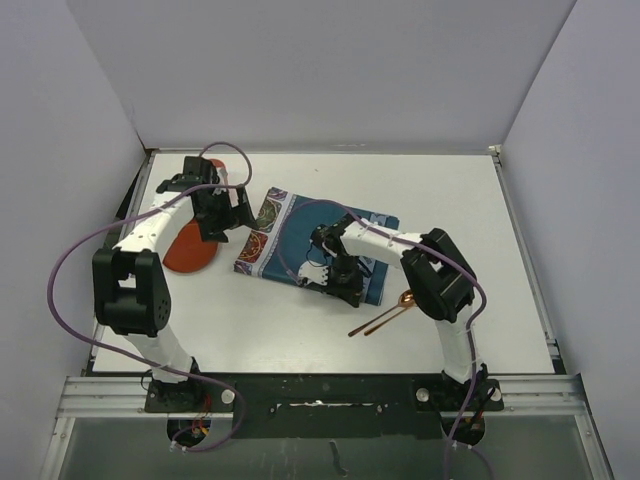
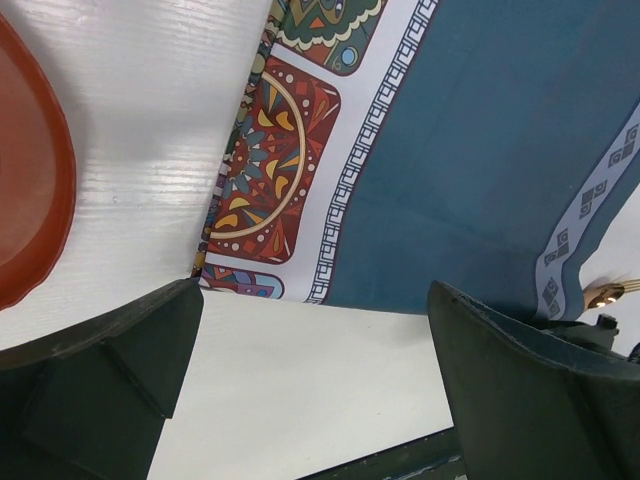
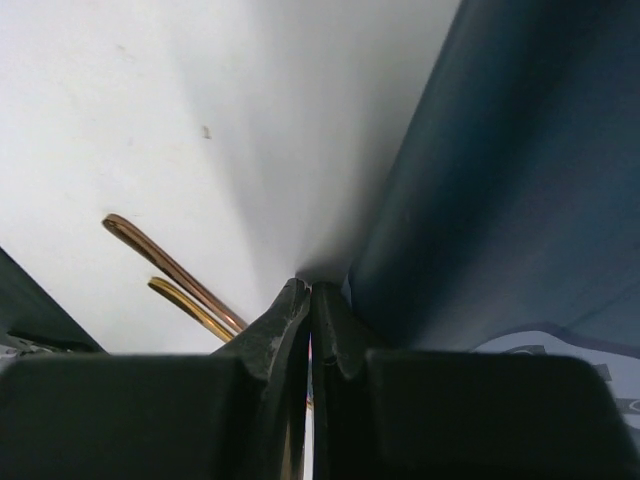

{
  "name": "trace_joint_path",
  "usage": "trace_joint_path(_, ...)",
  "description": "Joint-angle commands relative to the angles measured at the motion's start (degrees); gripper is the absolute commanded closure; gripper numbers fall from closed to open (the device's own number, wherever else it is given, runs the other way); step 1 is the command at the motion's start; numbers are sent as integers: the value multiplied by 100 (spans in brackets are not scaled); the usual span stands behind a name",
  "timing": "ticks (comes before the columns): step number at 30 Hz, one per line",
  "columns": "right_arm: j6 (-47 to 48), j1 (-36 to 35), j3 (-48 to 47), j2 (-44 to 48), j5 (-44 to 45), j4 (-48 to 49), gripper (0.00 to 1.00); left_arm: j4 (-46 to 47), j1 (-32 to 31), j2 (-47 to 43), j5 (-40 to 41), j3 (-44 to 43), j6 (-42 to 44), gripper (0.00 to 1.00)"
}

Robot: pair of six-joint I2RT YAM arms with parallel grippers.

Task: Set the dinner table for one person
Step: Fold the napkin at the center of the board.

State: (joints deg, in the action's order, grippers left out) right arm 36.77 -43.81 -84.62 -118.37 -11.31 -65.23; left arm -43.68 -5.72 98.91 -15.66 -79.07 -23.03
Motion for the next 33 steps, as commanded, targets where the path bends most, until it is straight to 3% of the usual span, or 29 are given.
trace_joint_path(1, 194, 150, -285, -88, 417, 289, 100, 202, -52, 208, -201, -303, 152, 2)
trace_joint_path(28, 234, 746, 573, 1085, 788, -311, 100, 331, -142, 218, -447, -360, 211, 2)
trace_joint_path(33, 286, 891, 444, 1106, 698, -353, 100, 360, -144, 148, -169, -381, 212, 2)
